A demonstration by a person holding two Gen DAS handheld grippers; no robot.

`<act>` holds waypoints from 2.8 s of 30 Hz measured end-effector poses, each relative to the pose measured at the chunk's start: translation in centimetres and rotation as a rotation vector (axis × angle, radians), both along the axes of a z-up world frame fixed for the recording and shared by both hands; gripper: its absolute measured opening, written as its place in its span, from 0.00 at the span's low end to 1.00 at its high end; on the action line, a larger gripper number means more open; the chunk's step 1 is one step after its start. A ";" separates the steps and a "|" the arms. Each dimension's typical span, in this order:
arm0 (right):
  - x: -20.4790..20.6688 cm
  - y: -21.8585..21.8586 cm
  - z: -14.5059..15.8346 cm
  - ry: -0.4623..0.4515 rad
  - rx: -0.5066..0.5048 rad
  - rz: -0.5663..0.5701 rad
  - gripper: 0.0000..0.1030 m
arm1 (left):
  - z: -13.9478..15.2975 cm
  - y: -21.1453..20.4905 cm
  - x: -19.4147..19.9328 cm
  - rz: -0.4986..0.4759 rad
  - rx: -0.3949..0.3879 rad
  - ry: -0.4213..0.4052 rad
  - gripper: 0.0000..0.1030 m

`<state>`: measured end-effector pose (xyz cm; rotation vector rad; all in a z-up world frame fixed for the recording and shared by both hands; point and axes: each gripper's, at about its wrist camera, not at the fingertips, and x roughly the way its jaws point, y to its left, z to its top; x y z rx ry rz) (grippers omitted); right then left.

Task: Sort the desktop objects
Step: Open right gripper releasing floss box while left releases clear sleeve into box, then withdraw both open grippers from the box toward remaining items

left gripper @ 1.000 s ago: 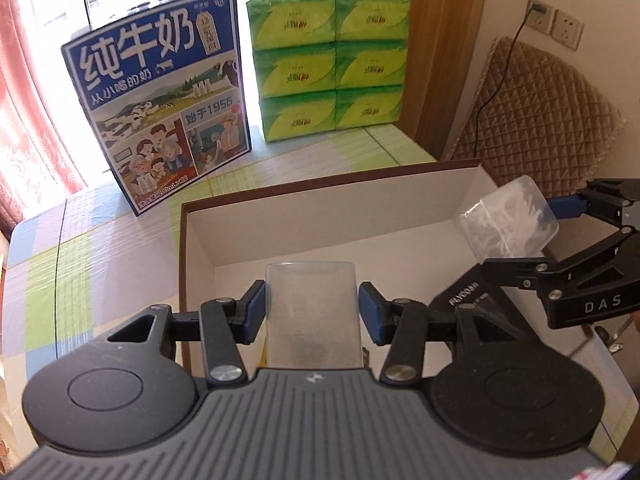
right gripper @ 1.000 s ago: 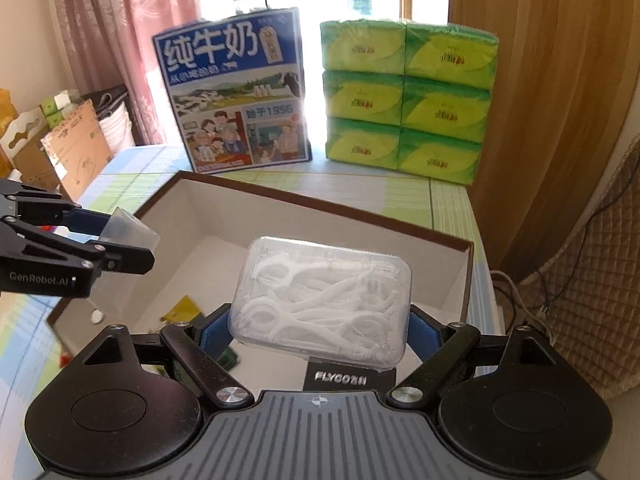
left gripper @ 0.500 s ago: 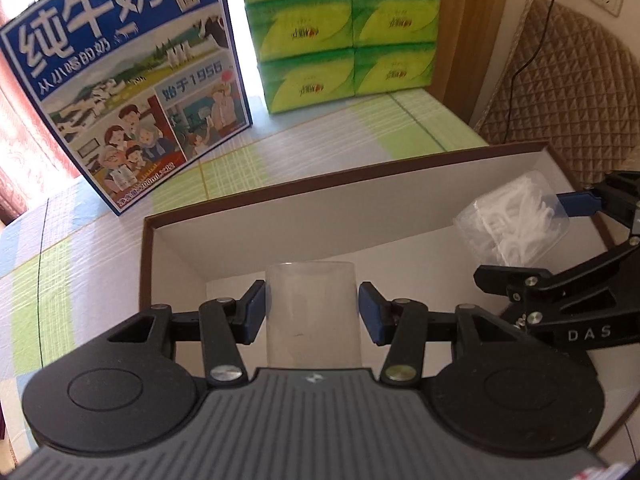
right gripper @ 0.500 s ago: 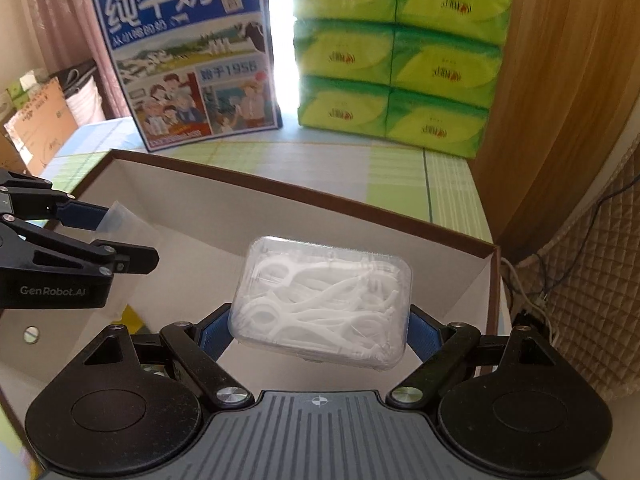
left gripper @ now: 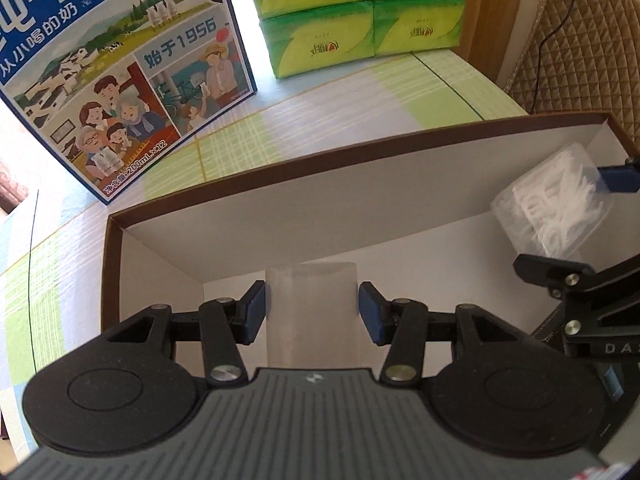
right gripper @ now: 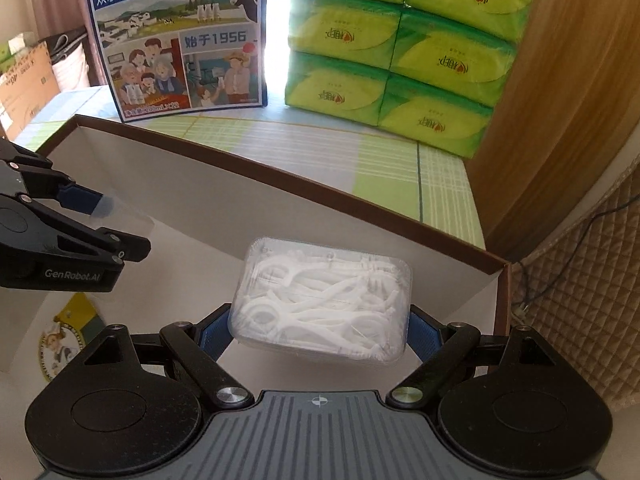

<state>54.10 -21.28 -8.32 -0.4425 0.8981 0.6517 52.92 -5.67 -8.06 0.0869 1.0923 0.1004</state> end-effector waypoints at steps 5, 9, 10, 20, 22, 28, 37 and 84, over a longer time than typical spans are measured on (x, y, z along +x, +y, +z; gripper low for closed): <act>0.0 0.2 -0.2 -0.016 -0.018 0.002 0.83 | -0.1 -0.1 0.2 -0.005 0.020 -0.010 0.43; 0.0 0.2 -0.2 -0.027 -0.021 0.001 0.83 | 0.3 -0.2 0.1 -0.013 0.023 -0.020 0.45; -0.1 0.2 -0.3 -0.031 -0.018 0.002 0.83 | 0.6 -0.1 -0.1 -0.012 0.021 -0.026 0.46; -1.5 -2.1 1.4 -0.092 0.064 0.039 0.95 | 3.6 0.5 -3.3 -0.010 0.006 -0.095 0.55; -1.9 -2.5 1.7 -0.091 0.070 0.042 0.95 | 4.1 0.5 -4.1 -0.004 0.010 -0.102 0.58; -3.9 -3.9 2.8 -0.081 0.109 0.057 0.96 | 5.8 0.8 -6.9 0.033 -0.003 -0.126 0.60; -7.4 -5.6 4.6 -0.098 0.160 0.087 0.96 | 8.7 0.1 -12.1 0.082 -0.018 -0.181 0.63; -28.0 -5.0 1.6 -0.023 0.194 0.289 0.96 | 7.5 5.1 -35.2 0.314 -0.081 -0.157 0.67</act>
